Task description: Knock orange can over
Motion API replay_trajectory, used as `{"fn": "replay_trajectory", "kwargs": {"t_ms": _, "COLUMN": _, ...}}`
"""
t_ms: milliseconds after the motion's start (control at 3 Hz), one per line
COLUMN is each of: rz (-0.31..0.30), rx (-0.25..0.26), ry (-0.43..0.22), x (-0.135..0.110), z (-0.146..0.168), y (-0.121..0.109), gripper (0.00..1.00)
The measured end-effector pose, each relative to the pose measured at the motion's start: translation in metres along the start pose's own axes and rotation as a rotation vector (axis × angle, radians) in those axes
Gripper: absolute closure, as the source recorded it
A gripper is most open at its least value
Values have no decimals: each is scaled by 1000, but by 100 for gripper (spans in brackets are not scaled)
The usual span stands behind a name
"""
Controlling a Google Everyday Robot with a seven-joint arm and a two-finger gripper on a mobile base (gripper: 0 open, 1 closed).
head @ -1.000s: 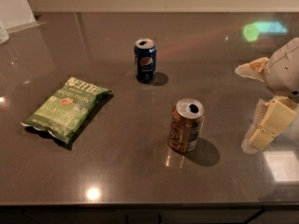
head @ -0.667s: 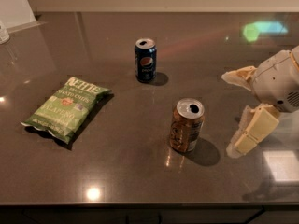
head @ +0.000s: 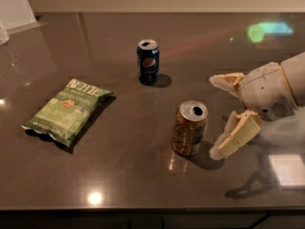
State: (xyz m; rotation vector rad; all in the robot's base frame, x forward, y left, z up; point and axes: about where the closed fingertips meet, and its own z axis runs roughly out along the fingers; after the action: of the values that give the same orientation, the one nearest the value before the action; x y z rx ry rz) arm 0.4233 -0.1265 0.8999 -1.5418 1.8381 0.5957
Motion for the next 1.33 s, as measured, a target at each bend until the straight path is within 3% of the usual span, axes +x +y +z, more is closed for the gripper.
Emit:
{"fn": "replay_trajectory", "kwargs": {"t_ms": 667, "rz": -17, "rx": -19, "ry": -90, "x": -10, "z": 21, "y": 8, "gripper": 0}}
{"fn": "replay_trajectory", "kwargs": {"t_ms": 1000, "rz": -22, "rx": -32, "ry": -117, "x": -14, "z": 29, "y": 11, "gripper": 16}}
{"fn": "replay_trajectory", "kwargs": {"t_ms": 1333, "rz": -19, "rx": -43, "ry": -133, "x": -16, "z": 34, "y": 11, "gripper": 39}}
